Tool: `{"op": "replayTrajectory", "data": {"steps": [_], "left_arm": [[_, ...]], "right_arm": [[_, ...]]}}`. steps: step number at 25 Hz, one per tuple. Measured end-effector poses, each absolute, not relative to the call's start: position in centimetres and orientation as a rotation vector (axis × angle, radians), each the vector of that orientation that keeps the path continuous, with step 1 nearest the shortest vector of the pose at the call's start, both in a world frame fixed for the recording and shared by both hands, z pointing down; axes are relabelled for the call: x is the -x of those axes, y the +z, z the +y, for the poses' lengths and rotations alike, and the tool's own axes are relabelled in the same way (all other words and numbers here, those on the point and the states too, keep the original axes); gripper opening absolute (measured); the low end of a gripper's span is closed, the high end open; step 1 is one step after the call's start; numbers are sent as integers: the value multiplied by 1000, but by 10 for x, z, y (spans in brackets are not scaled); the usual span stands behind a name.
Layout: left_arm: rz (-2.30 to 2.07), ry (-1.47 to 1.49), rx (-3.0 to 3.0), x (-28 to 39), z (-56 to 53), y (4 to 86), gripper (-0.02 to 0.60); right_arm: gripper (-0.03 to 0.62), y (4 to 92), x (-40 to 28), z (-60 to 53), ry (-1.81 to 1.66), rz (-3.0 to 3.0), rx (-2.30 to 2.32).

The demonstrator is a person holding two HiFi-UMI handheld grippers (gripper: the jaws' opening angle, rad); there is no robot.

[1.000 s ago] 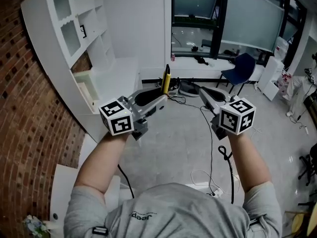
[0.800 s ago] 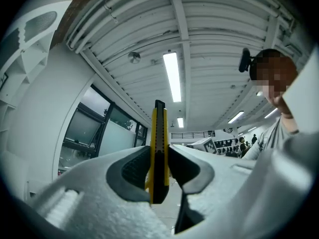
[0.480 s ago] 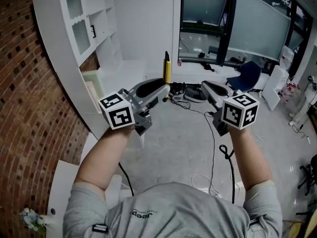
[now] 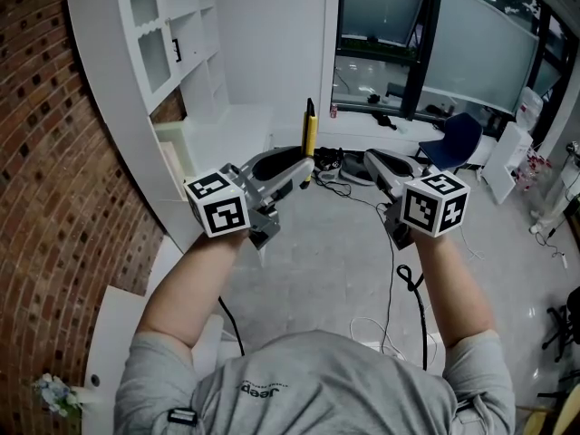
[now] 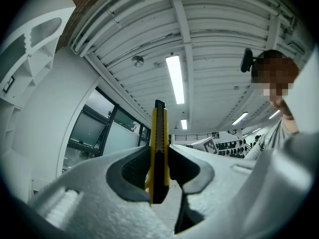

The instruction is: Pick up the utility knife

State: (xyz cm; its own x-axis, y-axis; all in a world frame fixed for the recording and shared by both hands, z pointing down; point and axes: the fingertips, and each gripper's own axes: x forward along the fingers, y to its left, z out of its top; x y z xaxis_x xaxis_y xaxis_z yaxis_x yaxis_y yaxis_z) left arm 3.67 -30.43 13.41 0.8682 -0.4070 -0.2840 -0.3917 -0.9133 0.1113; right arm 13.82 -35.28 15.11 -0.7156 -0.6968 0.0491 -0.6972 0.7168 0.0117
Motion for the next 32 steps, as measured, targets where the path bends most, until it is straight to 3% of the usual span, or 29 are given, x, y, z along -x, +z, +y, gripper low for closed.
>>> {"op": "replayTrajectory", "data": {"steps": [9, 32], "left_arm": [[-653, -466, -2983, -29, -301, 141, 117], [-651, -489, -2988, -21, -299, 135, 118]], "right_arm": [[9, 170, -102, -346, 20, -2880, -1096], [8, 173, -106, -351, 11, -2834, -1119]]}}
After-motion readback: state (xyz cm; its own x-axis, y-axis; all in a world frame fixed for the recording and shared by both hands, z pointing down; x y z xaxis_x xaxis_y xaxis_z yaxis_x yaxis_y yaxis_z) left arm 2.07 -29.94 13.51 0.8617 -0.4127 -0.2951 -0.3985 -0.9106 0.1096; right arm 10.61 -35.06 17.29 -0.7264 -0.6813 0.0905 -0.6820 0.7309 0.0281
